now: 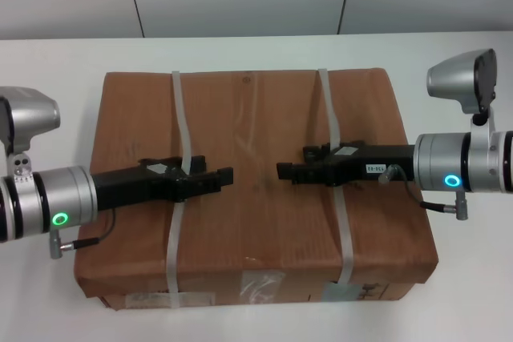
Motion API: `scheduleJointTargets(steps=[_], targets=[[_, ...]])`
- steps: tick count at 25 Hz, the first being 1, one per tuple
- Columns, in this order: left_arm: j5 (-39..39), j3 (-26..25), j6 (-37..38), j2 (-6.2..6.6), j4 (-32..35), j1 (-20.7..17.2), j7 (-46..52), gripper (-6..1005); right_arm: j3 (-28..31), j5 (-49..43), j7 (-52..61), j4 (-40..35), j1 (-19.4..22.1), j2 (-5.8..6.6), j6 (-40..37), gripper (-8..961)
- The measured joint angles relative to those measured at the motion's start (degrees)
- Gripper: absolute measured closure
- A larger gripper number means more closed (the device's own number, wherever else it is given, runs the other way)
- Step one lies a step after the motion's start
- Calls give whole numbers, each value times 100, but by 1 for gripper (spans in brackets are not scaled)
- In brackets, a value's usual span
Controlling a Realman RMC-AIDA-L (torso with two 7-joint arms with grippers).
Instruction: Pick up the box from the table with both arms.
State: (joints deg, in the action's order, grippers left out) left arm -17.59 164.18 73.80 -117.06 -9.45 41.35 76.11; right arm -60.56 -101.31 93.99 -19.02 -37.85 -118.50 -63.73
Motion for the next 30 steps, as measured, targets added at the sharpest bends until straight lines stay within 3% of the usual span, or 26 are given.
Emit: scheduleJointTargets(steps=[9, 11, 17, 28, 30], targets=[[3, 0, 1, -4, 35, 106, 5, 331, -4, 369, -562, 7, -12, -25, 2, 141], [2, 0, 1, -2, 35, 136, -20, 373, -3, 505, -793, 14, 16, -25, -8, 371], [-4, 0, 27, 7, 30, 142, -63, 588, -9, 671, -1049, 14, 66, -23, -50, 618], [-42, -1, 351, 19, 1, 124, -433, 884, 2, 1029, -1746, 15, 285, -25, -401, 931], [-58, 0, 536, 21, -14, 107, -592, 918, 17, 1158, -1901, 15, 352, -23, -487, 933]])
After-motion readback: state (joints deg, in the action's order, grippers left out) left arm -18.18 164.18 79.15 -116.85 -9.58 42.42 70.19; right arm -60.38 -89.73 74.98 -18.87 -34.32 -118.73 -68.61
